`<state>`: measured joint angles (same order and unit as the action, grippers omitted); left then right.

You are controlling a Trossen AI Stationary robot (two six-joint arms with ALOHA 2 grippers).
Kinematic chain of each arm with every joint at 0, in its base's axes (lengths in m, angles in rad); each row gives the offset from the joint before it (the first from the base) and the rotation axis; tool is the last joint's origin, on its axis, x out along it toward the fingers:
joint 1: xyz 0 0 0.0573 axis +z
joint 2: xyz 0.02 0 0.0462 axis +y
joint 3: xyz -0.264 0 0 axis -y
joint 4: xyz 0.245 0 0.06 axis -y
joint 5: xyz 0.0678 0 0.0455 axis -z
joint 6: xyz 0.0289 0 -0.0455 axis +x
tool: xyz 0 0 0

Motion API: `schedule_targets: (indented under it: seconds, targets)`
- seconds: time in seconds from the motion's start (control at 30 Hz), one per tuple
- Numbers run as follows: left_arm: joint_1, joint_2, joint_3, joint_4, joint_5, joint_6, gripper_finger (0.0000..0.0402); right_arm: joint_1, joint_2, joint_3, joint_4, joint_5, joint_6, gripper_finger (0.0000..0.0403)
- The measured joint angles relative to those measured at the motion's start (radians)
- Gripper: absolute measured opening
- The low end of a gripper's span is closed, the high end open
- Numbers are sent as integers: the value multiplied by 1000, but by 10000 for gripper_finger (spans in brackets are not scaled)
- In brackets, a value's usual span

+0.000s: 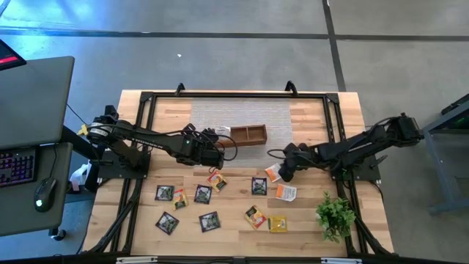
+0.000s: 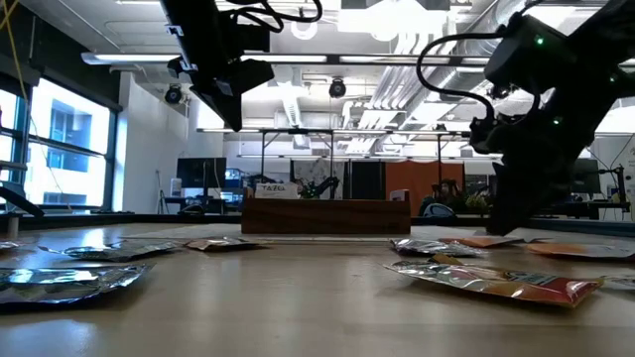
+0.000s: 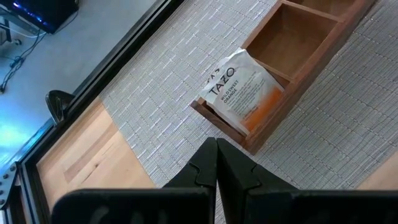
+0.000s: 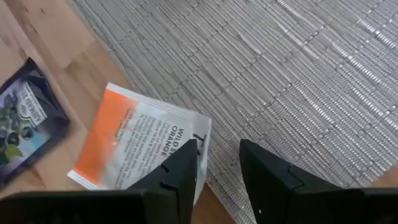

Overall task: Pick & Place Tea
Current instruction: Put the orange tea bag into the left section of the wooden organizer

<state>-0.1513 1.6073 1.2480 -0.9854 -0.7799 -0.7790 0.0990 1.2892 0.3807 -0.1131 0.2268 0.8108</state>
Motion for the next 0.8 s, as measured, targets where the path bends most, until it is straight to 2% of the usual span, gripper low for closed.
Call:
schedule_targets:
  seconds: [0.27, 0.4, 0.57, 0.8]
  targets:
    - [0, 0, 0, 0, 0, -3, 0, 0, -1, -74, 181, -31, -39, 113]
    - [0, 0, 0, 0, 1, -3, 0, 0, -1, -99, 218, -31, -59, 80]
    - [0, 0, 0, 1, 1, -11, 0, -1, -2, -116, 220, -13, -100, 14]
    - [0, 0, 0, 8, 3, -11, 0, 0, -2, -108, 221, -2, -143, 4]
